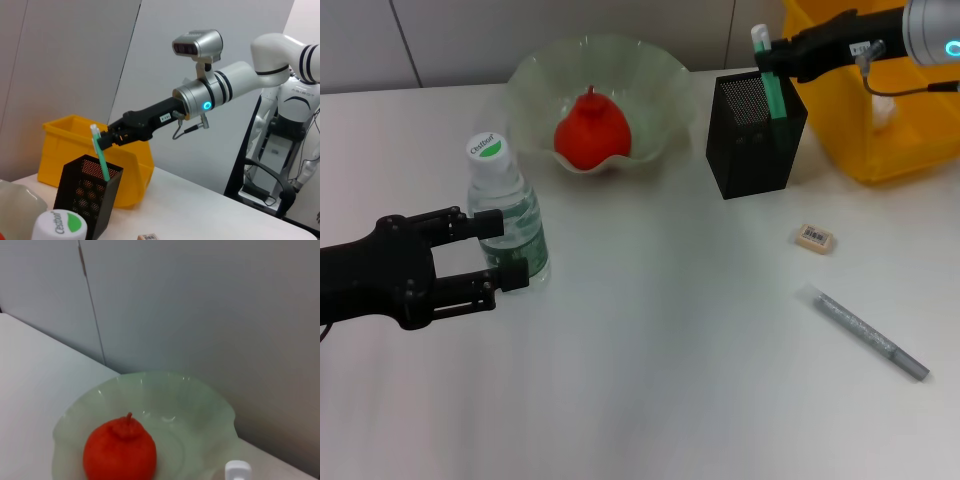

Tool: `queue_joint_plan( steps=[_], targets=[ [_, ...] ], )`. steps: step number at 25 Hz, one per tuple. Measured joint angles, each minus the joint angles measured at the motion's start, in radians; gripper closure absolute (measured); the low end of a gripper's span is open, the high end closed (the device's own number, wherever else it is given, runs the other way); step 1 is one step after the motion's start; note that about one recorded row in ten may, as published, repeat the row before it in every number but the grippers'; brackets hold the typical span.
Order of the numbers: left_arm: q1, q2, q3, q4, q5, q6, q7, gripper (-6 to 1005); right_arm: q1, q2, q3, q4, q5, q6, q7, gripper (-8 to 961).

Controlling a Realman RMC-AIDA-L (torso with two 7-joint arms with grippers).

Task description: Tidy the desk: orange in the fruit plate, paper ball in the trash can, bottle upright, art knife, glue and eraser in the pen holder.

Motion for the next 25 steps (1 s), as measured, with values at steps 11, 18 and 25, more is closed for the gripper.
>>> queue_joint_plan(
  steps=[11,18,25],
  targets=[
    [-0.002,0.002,-0.001,-0.006,-0.001,-0.001,0.0,257,0.004,0.0,0.0,0.007,-0.014,-0.005,0.021,761],
    [-0.002,0.002,-0.002,-0.009,-0.001,-0.002,0.002,257,0.031,-0.001,0.0,0.015,-0.055,-0.008,0.034,760],
    [-0.002,0.002,-0.004,-0.009,-0.002,-0.003,0.003,258,0.028,-0.002,0.0,0.015,-0.058,-0.026,0.039,744]
  ],
)
